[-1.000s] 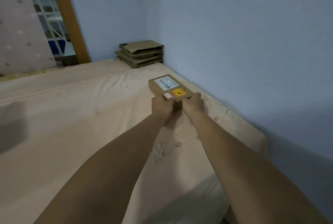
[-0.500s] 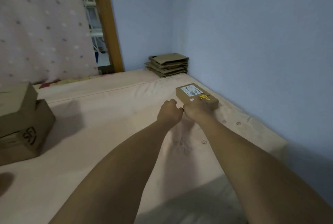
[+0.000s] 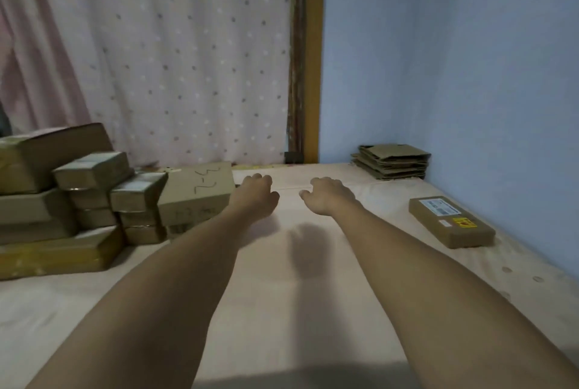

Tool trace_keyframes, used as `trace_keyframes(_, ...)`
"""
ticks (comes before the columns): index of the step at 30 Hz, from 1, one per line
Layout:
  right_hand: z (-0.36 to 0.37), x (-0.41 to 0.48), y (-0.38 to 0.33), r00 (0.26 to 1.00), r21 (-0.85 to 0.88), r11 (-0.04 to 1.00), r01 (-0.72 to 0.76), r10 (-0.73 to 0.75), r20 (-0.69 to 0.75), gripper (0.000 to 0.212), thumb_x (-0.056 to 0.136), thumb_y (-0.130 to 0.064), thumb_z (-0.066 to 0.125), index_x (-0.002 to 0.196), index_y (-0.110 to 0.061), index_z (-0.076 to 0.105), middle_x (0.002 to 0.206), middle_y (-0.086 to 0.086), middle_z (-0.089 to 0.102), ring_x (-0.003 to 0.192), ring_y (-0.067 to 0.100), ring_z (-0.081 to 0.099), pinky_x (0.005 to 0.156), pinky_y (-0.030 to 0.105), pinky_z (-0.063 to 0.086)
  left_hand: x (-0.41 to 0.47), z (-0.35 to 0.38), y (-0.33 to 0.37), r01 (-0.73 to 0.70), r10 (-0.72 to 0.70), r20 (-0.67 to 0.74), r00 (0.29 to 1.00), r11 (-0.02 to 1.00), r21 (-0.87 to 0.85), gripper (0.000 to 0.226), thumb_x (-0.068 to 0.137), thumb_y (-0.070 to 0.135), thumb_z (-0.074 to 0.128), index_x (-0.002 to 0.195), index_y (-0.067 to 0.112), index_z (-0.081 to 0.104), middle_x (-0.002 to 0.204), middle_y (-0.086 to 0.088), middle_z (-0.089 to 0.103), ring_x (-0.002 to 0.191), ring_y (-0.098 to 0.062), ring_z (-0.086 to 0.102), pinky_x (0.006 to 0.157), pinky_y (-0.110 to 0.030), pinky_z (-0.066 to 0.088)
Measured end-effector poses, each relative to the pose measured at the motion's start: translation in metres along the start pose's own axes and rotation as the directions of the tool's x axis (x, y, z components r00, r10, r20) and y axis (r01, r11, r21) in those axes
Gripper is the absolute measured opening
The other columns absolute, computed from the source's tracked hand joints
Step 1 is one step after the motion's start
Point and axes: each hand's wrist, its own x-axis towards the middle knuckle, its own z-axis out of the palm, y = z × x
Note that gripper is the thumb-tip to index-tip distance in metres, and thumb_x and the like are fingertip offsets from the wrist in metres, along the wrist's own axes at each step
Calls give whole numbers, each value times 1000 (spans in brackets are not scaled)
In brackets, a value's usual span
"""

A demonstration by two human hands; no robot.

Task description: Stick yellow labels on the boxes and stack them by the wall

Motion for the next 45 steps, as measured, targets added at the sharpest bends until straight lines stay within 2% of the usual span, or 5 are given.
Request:
trace_keyframes(14, 24, 20, -169, 987, 145, 979, 145, -153, 47, 67, 103, -55, 38, 157, -16, 33, 157, 10, 43, 141, 33, 42, 109, 46, 41, -36, -73, -185, 362, -382, -98, 919, 915, -179, 26, 99, 28, 51, 121, 17, 57, 111, -2, 61, 93, -20, 59, 58, -28, 45)
trace_keyframes(17, 36, 26, -180, 989, 318, 948, 28, -72, 128, 69, 102, -56, 39, 155, -12, 35, 153, 13, 46, 136, 35, 47, 108, 46, 44, -35, -68, -187, 450, -482, 6, 876, 813, -369, 30, 100, 29, 50, 122, 11, 58, 106, -9, 64, 95, -25, 64, 74, -38, 58)
trace_keyframes(25, 54, 38, -178, 968, 691, 688, -220, 63, 245, 70, 99, -50, 51, 152, -9, 33, 149, 12, 49, 133, 36, 49, 110, 50, 43, -25, -58, -184, 486, -572, 88, 816, 596, -639, 16, 98, 17, 58, 107, 4, 58, 104, -13, 66, 96, -28, 66, 77, -39, 59)
trace_keyframes(33, 55, 30, -151, 925, 932, 147, -332, 243, 291, 30, 96, -21, 69, 118, -10, 52, 118, 12, 63, 96, 32, 66, 59, 44, 61, -21, -48, -163, 448, -554, 188, 811, 382, -808, 14, 93, 8, 66, 104, 0, 65, 97, -14, 66, 93, -31, 64, 85, -50, 60)
trace_keyframes(45, 42, 18, -109, 917, 983, 86, -164, 379, 120, 14, 94, -20, 72, 90, -18, 58, 98, 9, 69, 90, 26, 68, 87, 44, 61, -39, -46, -124, 361, -458, 239, 856, 198, -911, 24, 95, 2, 62, 119, 7, 60, 113, -14, 63, 104, -27, 62, 76, -43, 60)
